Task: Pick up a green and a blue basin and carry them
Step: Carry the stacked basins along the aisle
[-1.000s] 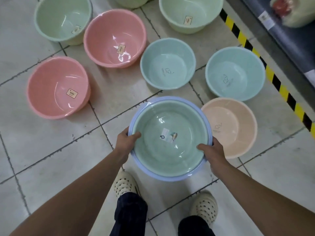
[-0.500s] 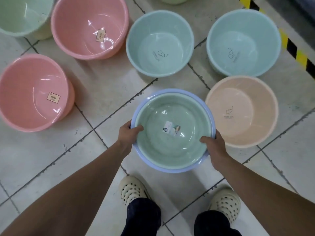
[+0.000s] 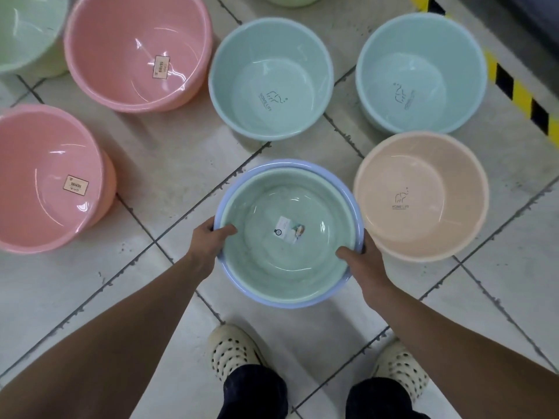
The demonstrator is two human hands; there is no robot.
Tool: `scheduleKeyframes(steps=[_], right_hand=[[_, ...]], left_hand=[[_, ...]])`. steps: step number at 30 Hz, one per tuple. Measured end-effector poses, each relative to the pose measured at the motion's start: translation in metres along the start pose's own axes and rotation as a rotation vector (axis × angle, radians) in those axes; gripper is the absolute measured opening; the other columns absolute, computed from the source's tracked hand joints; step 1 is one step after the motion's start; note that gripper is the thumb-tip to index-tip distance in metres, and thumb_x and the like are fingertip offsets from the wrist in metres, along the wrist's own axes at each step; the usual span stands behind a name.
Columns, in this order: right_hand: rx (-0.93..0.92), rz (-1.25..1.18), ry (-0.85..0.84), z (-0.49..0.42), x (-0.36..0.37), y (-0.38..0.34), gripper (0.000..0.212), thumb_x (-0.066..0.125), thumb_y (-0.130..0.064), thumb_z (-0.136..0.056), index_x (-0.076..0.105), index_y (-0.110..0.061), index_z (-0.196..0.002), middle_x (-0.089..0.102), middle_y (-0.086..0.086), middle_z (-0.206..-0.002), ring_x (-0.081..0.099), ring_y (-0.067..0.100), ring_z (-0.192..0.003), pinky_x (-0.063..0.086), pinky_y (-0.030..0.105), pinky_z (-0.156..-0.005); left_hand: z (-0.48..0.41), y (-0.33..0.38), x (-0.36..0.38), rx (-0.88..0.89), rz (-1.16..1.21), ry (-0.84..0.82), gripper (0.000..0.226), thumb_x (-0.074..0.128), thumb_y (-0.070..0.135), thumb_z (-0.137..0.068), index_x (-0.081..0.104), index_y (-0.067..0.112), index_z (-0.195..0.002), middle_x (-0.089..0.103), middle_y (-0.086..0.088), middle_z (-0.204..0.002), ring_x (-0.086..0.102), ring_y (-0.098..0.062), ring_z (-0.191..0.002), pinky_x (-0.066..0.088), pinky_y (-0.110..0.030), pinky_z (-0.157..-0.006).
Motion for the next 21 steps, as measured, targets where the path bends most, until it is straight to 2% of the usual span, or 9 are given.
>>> scheduleKeyframes(steps=[5, 9, 11, 14, 16, 18, 21], right_hand=[[0.020, -0.014, -0.014, -0.010, 0.008, 0.003, 0.061, 0.070, -0.014, -0.073, 0.061, -0.040, -0.127, 0.073, -0.009, -0.113, 0.068, 0.019, -0.105, 0.056, 0.049, -0.093], [0.039, -0.039, -0.032, -0.014, 0.015, 0.001, 0.062, 0.068, -0.010, -0.072, 0.059, -0.035, -0.129, 0.072, -0.006, -0.116, 0.068, 0.021, -0.106, 0.057, 0.046, -0.091], [0.078, -0.038, -0.017, -0.016, 0.017, -0.001, 0.058, 0.067, -0.007, -0.069, 0.062, -0.031, -0.122, 0.072, 0.001, -0.114, 0.068, 0.026, -0.104, 0.057, 0.043, -0.085], [0.074, 0.001, -0.026, -0.014, 0.018, -0.011, 0.057, 0.065, -0.010, -0.058, 0.063, -0.027, -0.112, 0.072, 0.004, -0.108, 0.068, 0.026, -0.094, 0.055, 0.036, -0.071], [0.041, 0.015, -0.040, -0.010, 0.017, -0.019, 0.049, 0.066, -0.006, -0.064, 0.062, -0.030, -0.107, 0.071, 0.002, -0.104, 0.066, 0.024, -0.090, 0.053, 0.034, -0.070], [0.003, 0.003, -0.064, -0.006, 0.017, -0.031, 0.045, 0.066, -0.002, -0.072, 0.062, -0.033, -0.104, 0.070, -0.002, -0.103, 0.066, 0.022, -0.092, 0.051, 0.032, -0.070], [-0.047, -0.001, -0.071, 0.002, 0.007, -0.055, 0.045, 0.067, -0.010, -0.064, 0.063, -0.034, -0.102, 0.072, -0.005, -0.100, 0.067, 0.019, -0.091, 0.051, 0.032, -0.071]], left_hand=[[0.002, -0.004, -0.009, 0.019, -0.003, 0.002, 0.022, 0.070, 0.001, -0.083, 0.073, 0.019, -0.096, 0.077, -0.006, -0.093, 0.072, -0.029, -0.083, 0.058, -0.035, -0.071], [-0.001, -0.006, -0.007, 0.028, 0.003, -0.010, 0.030, 0.071, 0.004, -0.084, 0.069, 0.014, -0.112, 0.076, -0.007, -0.101, 0.072, -0.029, -0.089, 0.058, -0.036, -0.074], [-0.002, -0.007, -0.007, 0.007, -0.005, -0.016, 0.034, 0.070, 0.003, -0.083, 0.068, 0.011, -0.116, 0.076, -0.009, -0.102, 0.072, -0.032, -0.091, 0.058, -0.038, -0.074], [-0.001, 0.002, -0.011, 0.016, -0.055, -0.035, 0.028, 0.069, -0.003, -0.080, 0.073, 0.009, -0.105, 0.077, -0.008, -0.091, 0.072, -0.033, -0.084, 0.058, -0.034, -0.068], [0.001, 0.006, -0.014, 0.010, -0.057, -0.041, 0.028, 0.070, -0.005, -0.078, 0.073, 0.007, -0.103, 0.077, -0.009, -0.090, 0.072, -0.034, -0.084, 0.057, -0.034, -0.068], [0.007, 0.014, -0.017, 0.016, -0.004, -0.040, 0.037, 0.074, 0.000, -0.071, 0.072, 0.007, -0.108, 0.077, -0.014, -0.098, 0.072, -0.037, -0.089, 0.058, -0.038, -0.072], [0.022, 0.034, -0.013, 0.040, 0.072, -0.031, 0.061, 0.074, 0.009, -0.056, 0.066, 0.009, -0.116, 0.075, -0.015, -0.105, 0.072, -0.036, -0.089, 0.058, -0.040, -0.074]])
Point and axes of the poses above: each hand's wrist, its own z-axis away from the middle knuckle, its own x-axis out of the palm, y = z × x, the point moved 10 cm from there along -z, towards the middle knuckle
